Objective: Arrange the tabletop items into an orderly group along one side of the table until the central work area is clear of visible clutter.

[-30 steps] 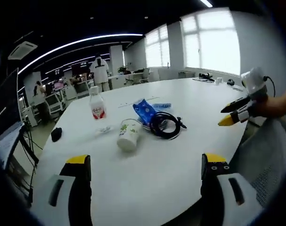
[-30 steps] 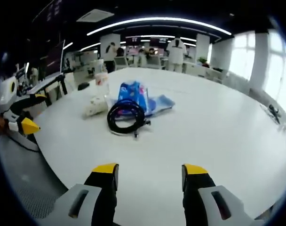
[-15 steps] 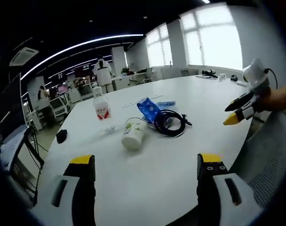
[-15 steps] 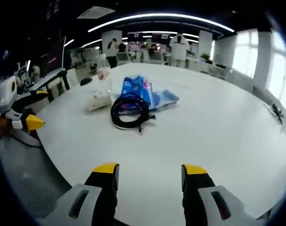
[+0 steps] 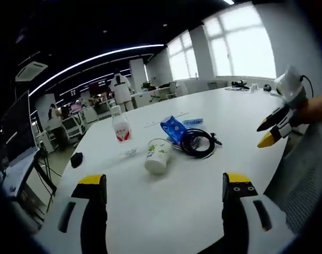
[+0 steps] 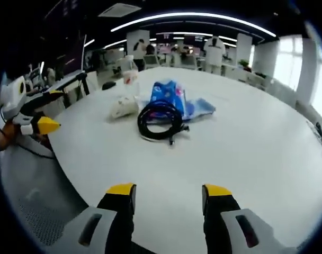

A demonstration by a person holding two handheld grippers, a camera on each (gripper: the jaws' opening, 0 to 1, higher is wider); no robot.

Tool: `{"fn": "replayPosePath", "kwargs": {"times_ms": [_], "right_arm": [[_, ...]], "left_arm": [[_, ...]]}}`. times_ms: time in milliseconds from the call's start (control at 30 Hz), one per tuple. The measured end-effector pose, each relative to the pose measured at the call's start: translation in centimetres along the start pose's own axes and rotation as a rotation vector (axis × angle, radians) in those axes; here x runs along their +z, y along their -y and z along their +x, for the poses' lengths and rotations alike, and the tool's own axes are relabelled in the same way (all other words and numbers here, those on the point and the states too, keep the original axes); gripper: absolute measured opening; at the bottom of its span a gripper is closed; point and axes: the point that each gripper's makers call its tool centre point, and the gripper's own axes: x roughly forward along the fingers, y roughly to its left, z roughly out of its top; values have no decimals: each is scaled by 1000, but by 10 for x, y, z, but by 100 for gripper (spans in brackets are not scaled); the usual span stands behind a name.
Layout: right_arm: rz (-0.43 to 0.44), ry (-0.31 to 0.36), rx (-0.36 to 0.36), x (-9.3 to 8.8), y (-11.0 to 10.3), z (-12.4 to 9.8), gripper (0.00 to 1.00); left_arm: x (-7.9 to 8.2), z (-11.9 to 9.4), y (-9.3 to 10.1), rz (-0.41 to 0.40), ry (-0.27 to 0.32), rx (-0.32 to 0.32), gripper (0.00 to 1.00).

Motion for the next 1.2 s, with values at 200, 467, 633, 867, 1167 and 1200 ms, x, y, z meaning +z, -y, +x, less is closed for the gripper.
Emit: {"fn": "replayPosePath", "kwargs": {"times_ms": [200,467,633,867,1167,1200], "right_arm": [[61,41,-36,5,10,-6,51],[43,39,-59,3,9,-8,50],[48,34,-73,8,10,-8,51],[51,62,-102,11,17,-11,49],[55,55,-88,9,14,-10,49],[53,43,-87,7,13,-9,48]], "left_arm": [[-5,2,6,18,-19,-33,86],[-10,0,5,-77,-27,-48,75],[-13,3,4,-101,-49,-51,77],[-2,-2,6,-129,8,-77,72],[0,-3,5,-129,15,-60,76],[-4,-3,9,-134,-8,-84,77]]}}
